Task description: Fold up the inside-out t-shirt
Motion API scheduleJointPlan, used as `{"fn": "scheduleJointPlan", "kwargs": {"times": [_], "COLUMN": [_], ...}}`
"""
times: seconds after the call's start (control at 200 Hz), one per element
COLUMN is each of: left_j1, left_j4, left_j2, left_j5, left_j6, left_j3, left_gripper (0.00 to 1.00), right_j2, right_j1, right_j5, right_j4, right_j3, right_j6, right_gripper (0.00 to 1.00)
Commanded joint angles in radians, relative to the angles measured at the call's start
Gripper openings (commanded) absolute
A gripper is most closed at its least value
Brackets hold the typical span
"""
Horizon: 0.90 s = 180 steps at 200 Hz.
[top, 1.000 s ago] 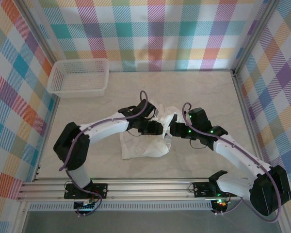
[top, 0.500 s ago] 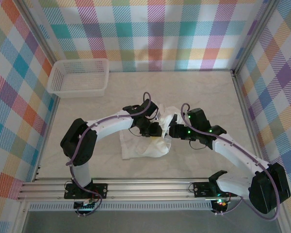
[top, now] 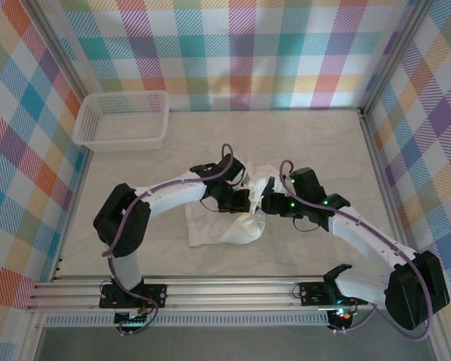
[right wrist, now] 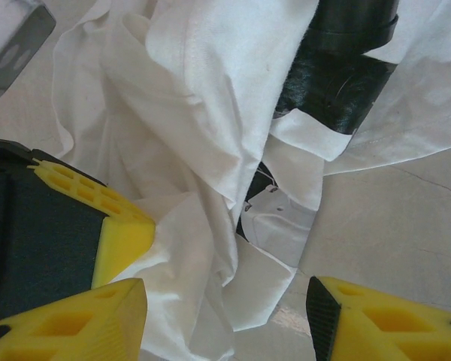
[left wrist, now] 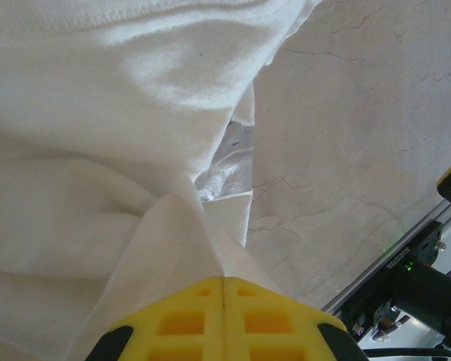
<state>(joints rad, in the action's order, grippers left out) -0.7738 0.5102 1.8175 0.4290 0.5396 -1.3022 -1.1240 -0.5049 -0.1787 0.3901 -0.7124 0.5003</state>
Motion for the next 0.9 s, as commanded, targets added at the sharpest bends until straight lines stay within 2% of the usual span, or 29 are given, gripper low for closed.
{"fn": "scheduleJointPlan", "kwargs": {"times": [0.0, 0.195, 0.31, 0.485, 0.7, 0.775, 0.895], "left_j1": [0.020, 0.044, 0.043, 0.042, 0.043, 0.042, 0.043], "left_j4": [-0.010, 0.032, 0.033, 0.037, 0.106, 0.112, 0.139], "left_j2": [-0.109, -0.312, -0.473, -0.708, -0.932, -0.986, -1.037], "left_j5": [0.006, -0.043, -0.054, -0.059, -0.042, -0.026, -0.065], "left_j6": [0.019, 0.020, 0.058, 0.152, 0.274, 0.292, 0.278], "left_j3": [0.045, 0.166, 0.308, 0.534, 0.719, 0.750, 0.736], "left_gripper": [0.00, 0.00, 0.00, 0.00, 0.00, 0.18, 0.33], "right_j2": [0.009, 0.011, 0.045, 0.067, -0.025, -0.052, -0.129], "right_j1": [0.002, -0.001, -0.032, -0.128, -0.198, -0.199, -0.199], "right_j5": [-0.054, -0.207, -0.280, -0.270, -0.254, -0.195, 0.008], "right_j4": [-0.006, -0.085, -0.138, -0.190, -0.168, -0.151, -0.088], "right_j3": [0.007, 0.017, 0.039, 0.089, 0.057, 0.040, -0.015], "right_j6": [-0.041, -0.098, -0.162, -0.234, -0.284, -0.280, -0.241], "right_gripper": [0.59, 0.59, 0.59, 0.62, 0.64, 0.64, 0.65]}}
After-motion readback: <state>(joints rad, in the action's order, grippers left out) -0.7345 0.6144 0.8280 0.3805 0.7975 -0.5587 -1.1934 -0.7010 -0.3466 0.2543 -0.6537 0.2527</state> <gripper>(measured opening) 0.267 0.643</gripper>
